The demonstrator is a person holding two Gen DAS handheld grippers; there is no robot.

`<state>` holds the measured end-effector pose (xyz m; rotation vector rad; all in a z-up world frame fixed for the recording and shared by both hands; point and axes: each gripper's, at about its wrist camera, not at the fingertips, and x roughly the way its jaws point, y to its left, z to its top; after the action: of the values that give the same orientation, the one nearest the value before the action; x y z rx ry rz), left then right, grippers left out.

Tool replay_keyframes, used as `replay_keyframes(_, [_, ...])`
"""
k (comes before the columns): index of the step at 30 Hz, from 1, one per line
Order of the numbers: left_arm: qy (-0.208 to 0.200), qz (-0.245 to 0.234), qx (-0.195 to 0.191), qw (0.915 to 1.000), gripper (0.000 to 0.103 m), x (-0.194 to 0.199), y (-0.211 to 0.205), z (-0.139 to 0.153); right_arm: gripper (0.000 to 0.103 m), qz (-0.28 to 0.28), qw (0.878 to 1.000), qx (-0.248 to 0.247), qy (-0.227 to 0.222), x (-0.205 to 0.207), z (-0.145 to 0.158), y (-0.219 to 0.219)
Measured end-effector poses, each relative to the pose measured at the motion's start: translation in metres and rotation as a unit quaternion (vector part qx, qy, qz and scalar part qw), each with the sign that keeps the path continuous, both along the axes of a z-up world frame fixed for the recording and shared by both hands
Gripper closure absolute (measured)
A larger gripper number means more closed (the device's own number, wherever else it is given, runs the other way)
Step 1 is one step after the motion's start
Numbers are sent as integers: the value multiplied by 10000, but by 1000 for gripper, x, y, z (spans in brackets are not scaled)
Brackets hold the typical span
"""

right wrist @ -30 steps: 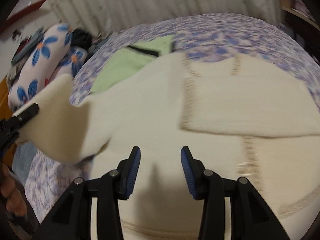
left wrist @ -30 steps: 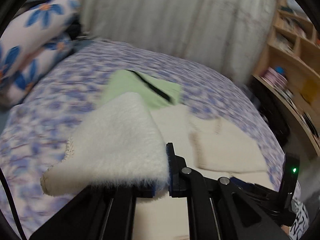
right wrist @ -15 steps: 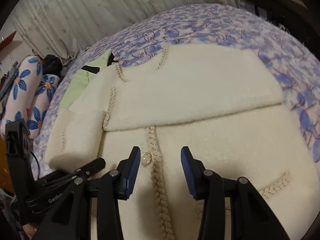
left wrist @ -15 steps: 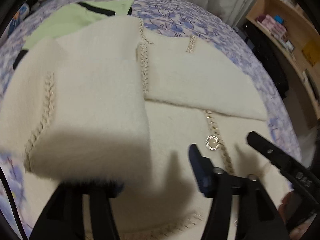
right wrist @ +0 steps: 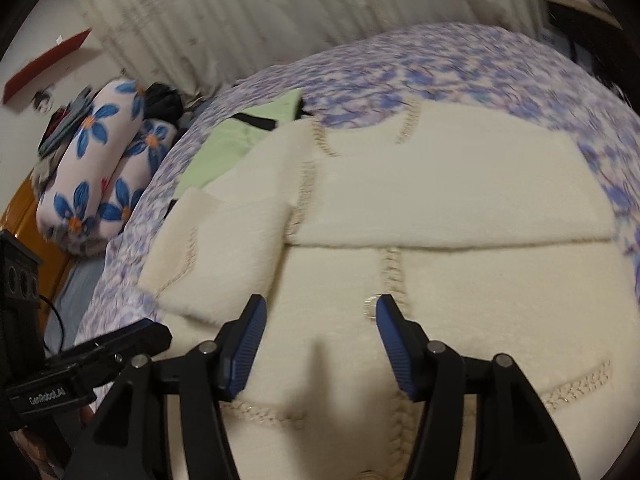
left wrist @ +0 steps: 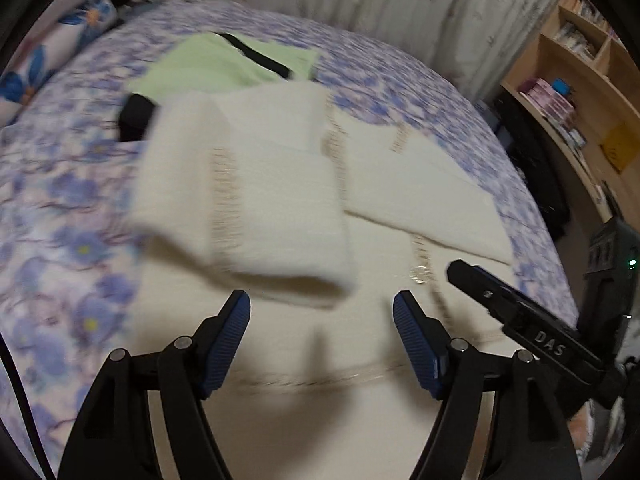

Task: Fold large clothes
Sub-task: 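Grasp the braided front edge of the remaining side with the right gripper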

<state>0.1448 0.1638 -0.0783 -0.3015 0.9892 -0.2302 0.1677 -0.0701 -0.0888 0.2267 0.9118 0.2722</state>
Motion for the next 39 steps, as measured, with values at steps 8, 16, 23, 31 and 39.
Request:
replay_keyframes(8, [31, 503, 126, 9986, 30, -26, 44, -13, 44, 1045, 9899, -961, 12, 4, -8, 75])
replay_keyframes(16, [208, 729, -31, 9971, 30, -33, 77, -31, 44, 1916, 9515, -2390, -273, 12, -30, 157])
replay_keyframes(23, [197, 780, -30, 9968, 30, -42, 87, -33, 92, 1935, 9408, -2775, -226, 47, -23, 178])
replay_keyframes(31, [16, 811, -11, 9967, 30, -47, 88, -23, 95, 424, 9859, -846, -1383, 77, 108, 72])
replay_keyframes(39, [92, 570, 97, 9983, 30, -37, 71, -27, 77, -1039, 9898, -764, 604, 87, 12, -77])
